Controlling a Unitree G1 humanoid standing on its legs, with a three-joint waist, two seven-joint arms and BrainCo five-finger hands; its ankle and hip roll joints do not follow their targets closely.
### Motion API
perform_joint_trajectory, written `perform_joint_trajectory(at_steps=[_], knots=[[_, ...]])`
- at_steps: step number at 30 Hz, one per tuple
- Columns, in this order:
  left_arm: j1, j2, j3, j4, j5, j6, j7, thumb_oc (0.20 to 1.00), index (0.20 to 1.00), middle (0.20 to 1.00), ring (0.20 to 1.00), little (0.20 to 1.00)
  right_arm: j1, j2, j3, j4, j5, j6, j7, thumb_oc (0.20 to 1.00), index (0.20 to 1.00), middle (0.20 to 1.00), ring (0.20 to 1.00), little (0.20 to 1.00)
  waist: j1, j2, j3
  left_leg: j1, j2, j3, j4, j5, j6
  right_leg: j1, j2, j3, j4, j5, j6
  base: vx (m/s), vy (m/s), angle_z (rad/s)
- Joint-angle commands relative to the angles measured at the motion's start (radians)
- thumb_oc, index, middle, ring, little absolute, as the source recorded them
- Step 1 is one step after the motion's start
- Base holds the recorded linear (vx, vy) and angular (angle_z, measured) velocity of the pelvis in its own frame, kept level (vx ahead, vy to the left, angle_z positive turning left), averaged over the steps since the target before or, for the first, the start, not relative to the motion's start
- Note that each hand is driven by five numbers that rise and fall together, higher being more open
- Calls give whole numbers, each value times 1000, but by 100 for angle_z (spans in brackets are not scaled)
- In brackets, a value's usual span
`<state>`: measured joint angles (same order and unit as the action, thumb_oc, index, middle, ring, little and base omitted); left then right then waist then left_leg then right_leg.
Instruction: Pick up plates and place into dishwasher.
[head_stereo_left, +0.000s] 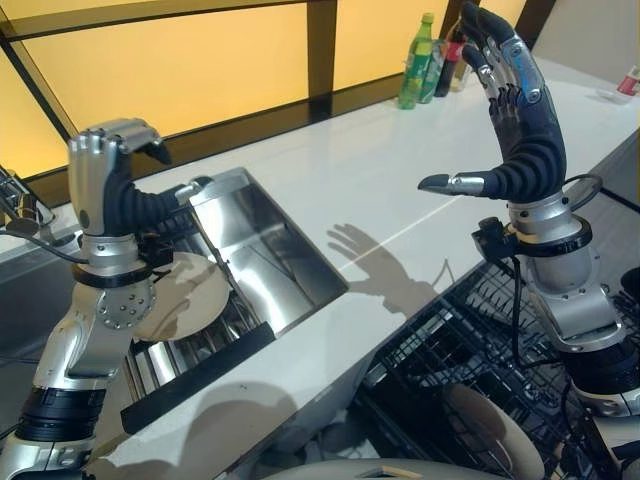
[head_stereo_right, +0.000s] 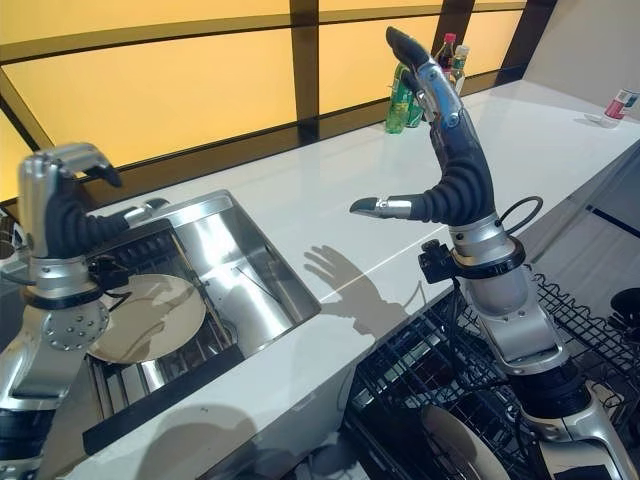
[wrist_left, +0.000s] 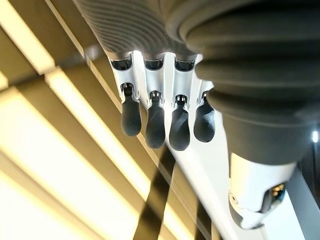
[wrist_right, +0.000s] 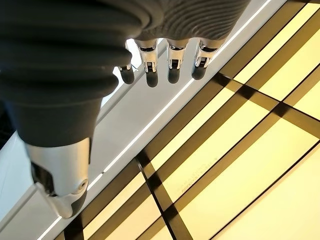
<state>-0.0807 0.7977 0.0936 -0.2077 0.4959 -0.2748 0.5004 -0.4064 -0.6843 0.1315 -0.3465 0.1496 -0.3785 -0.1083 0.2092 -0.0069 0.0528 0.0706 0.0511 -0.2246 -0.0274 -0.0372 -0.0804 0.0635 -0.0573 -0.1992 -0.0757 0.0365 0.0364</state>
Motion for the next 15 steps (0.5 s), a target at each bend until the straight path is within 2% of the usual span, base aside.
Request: perform_joint_trajectory(at_steps=[1,2,4,7,10,15], knots=[[45,103,37,54,-48,-24,-120,818,818,818,818,818,7,-47,-22,-35,34,11,7,1000,1000,1000,1000,1000,30,-20,-72,-80,-59,0,-8,19,22,29,-71,-20,133,-157,62,-2,47,-2],[81,132,54,65,-65,-29,-213,1000,1000,1000,1000,1000,21,-53,-30,-33,34,12,11,1000,1000,1000,1000,1000,33,-11,-70,-84,-58,4,-5,20,23,27,-73,-22,133,-156,62,-5,44,-1],[145,170,87,49,-86,12,-330,1000,1000,1000,1000,1000,40,-72,-47,-35,39,15,10,1000,1000,1000,1000,1000,43,1,-65,-90,-58,5,-1,25,23,24,-75,-27,133,-155,62,-13,58,1],[220,216,160,39,-116,34,-448,1000,1000,1000,1000,1000,60,-87,-64,-38,47,31,11,1000,1000,1000,1000,1000,57,14,-61,-98,-62,-3,7,29,24,25,-81,-43,135,-154,62,-4,50,2],[287,233,213,29,-95,71,-545,1000,1000,1000,1000,1000,78,-93,-80,-38,48,45,13,1000,1000,1000,1000,1000,69,25,-57,-106,-67,-13,14,33,23,23,-87,-59,142,-156,61,-5,50,12],[368,252,258,-25,-85,102,-796,1000,1000,1000,1000,1000,84,-111,-99,-29,48,83,13,1000,1000,1000,1000,1000,103,37,-46,-120,-77,-40,27,41,19,21,-97,-98,163,-162,56,-6,35,21]])
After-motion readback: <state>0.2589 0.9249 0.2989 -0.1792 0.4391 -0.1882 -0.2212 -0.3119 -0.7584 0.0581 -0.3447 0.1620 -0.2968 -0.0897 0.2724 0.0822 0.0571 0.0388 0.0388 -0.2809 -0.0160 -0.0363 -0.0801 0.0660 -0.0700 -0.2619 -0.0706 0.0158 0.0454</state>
